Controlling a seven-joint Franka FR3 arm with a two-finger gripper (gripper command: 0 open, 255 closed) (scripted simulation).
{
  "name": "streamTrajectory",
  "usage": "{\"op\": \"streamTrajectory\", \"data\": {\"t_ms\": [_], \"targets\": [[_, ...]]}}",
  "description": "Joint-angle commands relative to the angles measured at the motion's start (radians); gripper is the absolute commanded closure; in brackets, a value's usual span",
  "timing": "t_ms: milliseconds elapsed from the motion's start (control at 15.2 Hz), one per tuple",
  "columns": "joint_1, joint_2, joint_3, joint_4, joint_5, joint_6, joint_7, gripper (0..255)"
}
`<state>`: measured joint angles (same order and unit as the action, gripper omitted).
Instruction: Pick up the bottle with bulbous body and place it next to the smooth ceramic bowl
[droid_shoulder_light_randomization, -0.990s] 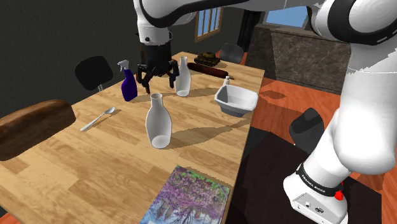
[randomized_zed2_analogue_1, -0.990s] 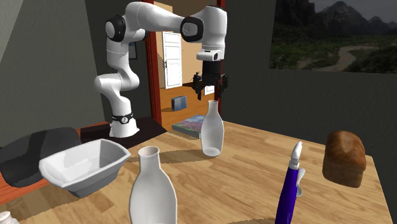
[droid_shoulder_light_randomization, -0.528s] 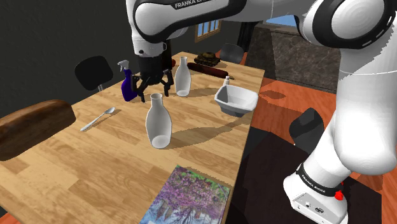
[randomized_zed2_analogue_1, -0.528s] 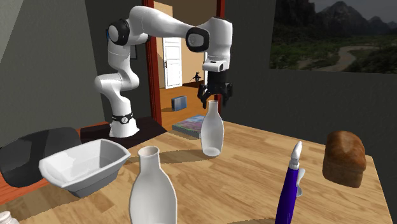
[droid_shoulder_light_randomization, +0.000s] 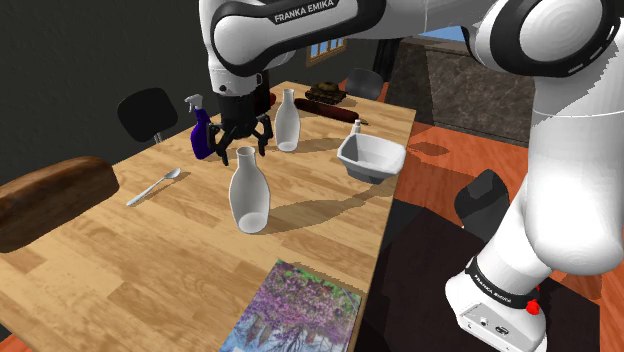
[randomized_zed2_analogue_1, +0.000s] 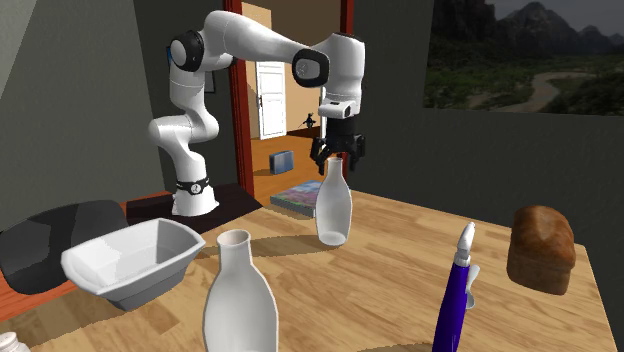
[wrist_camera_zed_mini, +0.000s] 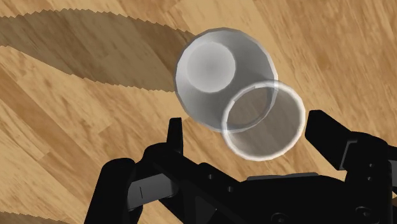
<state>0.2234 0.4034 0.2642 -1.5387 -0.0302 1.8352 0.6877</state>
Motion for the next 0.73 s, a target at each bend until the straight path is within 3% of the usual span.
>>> {"op": "streamTrajectory", "data": {"t_ms": [0,66,660], "targets": [[0.000,0.000,0.000,0.000,0.000,0.000,0.000,0],[0.000,0.000,0.000,0.000,0.000,0.000,0.000,255],[0.000,0.000,0.000,0.000,0.000,0.000,0.000,255]]}}
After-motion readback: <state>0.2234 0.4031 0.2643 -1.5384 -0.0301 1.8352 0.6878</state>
